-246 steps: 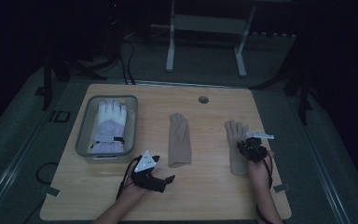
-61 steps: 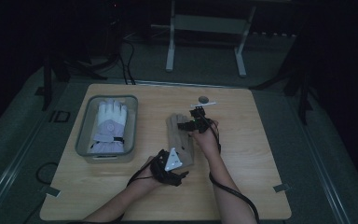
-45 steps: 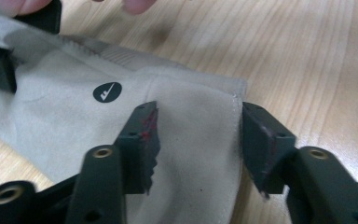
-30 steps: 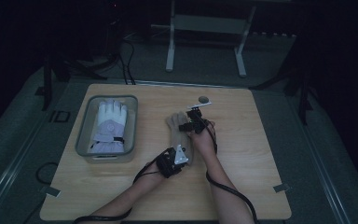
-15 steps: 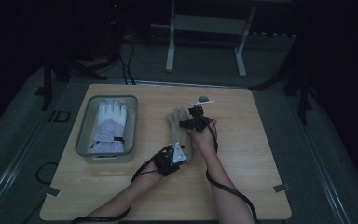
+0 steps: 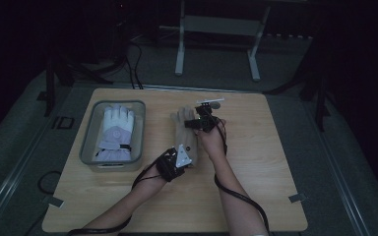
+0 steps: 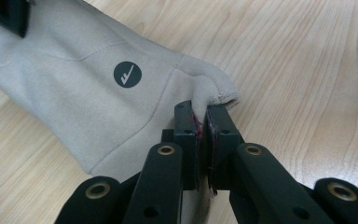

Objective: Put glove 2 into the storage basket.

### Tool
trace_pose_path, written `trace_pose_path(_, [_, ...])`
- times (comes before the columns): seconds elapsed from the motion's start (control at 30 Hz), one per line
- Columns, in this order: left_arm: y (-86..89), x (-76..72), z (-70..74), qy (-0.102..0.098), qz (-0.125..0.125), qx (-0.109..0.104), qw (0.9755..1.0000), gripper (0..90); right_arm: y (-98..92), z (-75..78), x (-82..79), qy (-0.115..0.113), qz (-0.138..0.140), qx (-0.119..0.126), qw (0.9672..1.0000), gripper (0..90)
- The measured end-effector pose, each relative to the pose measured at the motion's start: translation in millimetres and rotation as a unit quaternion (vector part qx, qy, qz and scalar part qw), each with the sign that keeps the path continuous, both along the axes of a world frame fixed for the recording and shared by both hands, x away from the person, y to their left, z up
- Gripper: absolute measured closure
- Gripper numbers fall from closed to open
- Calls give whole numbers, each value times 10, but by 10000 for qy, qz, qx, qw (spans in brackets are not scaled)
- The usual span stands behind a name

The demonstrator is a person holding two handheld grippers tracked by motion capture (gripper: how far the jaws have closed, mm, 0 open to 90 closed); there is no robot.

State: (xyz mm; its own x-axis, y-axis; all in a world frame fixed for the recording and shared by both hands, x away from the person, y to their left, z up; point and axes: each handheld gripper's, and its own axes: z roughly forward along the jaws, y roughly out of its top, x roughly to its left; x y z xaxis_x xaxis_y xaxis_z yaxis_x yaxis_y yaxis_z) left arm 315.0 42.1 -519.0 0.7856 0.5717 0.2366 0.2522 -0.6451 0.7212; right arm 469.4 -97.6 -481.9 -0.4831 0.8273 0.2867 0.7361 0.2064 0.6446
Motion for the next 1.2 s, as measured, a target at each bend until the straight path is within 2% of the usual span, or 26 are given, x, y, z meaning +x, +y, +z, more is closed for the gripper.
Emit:
trace_pose_path(0.23, [133, -5, 144, -129, 82, 71, 9999, 852, 155, 188, -4, -150, 58, 36, 9999, 725])
trace_pose_path(0.37, [217, -10, 205, -185, 130, 100, 9997, 852, 262, 268, -1, -219, 93, -20, 9997, 725])
trace_pose_path(0.67, [490, -27, 303, -233, 296, 116, 9992, 852, 557, 404, 15, -258, 253, -6, 9993, 725])
trace_pose_path(0.83, [655, -28, 321, -213, 411, 54, 9989, 852, 751, 452, 23, -297, 330, -48, 9990, 724])
trace_pose_path(1.2, [961, -62, 366, -235, 660, -112, 9975, 852, 1087, 547, 32, -295, 489, 31, 9984, 724])
